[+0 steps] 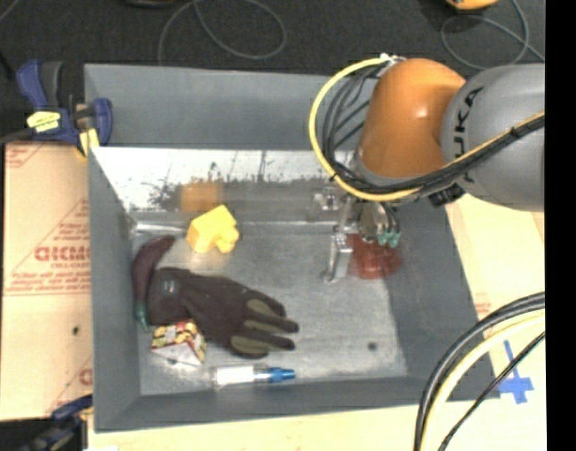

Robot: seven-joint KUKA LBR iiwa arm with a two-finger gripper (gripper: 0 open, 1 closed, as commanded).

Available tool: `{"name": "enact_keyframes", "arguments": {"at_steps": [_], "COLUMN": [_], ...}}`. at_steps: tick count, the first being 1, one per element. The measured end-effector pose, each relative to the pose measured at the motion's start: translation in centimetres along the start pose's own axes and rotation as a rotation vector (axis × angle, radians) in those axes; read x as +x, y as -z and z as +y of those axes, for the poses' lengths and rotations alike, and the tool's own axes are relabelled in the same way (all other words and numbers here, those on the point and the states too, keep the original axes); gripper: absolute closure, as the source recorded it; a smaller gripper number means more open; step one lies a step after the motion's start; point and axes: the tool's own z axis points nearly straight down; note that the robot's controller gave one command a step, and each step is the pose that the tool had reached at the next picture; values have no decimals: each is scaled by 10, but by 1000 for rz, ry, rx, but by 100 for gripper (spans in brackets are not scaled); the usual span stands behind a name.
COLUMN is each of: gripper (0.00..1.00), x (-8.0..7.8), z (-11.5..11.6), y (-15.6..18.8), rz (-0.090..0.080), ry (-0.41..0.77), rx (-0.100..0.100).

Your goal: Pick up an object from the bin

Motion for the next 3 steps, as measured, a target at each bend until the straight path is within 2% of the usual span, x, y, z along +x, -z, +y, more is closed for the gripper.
{"name": "enact_keyframes", "arguments": {"at_steps": [1, 2, 3], "gripper": [0, 0, 0], "x": [-1, 7, 31], "z": [0, 44, 72], "y": [5, -10, -32], "rz": [-8, -6, -10], "ry": [0, 58, 55], "rx": [0, 2, -3]}}
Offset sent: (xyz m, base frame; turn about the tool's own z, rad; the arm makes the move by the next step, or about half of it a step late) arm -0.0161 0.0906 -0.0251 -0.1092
